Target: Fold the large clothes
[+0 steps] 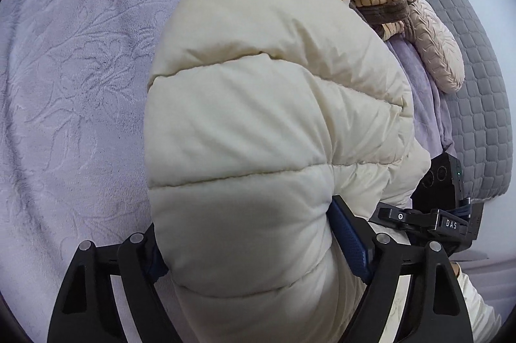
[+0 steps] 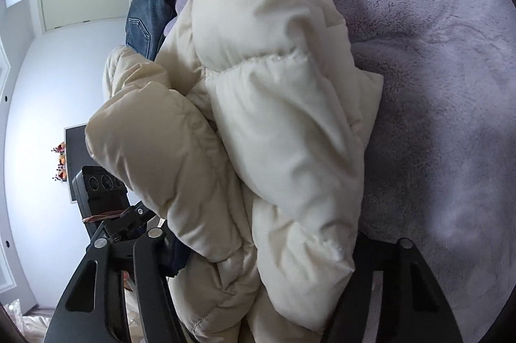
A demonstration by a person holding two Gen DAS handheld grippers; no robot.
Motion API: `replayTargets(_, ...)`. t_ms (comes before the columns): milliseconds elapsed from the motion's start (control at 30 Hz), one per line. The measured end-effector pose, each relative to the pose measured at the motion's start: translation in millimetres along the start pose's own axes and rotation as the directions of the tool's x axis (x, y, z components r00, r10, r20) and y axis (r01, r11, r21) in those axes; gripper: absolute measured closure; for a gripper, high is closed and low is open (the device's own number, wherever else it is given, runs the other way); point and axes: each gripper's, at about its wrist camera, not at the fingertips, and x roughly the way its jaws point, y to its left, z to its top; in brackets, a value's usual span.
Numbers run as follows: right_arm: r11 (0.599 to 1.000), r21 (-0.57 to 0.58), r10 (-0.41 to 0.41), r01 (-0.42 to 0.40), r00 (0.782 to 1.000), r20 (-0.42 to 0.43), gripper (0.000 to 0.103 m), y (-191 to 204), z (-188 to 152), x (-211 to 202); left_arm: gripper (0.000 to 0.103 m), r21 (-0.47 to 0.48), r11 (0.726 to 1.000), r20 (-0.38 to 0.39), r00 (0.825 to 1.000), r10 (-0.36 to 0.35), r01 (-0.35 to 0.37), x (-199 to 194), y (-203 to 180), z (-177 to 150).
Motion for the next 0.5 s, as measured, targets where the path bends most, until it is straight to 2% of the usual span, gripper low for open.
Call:
replayTargets(233,0.999,-0.011,0.041,-0.04,0.999,0.026,0.047,23.3,-23.5,3.3,0.02,0.039,0.998,0.058,0.997,0.049,-0.051,-29.5,-16.3,-6.4)
replayTargets(500,0.994,-0.073,0.079,-0.077,0.997,0.014,0.048,77.3,-24.8,32.8,0.02,0.016,0.995,0.138,0.986,0.091,-0.094,-79.9,13.1,-19.6)
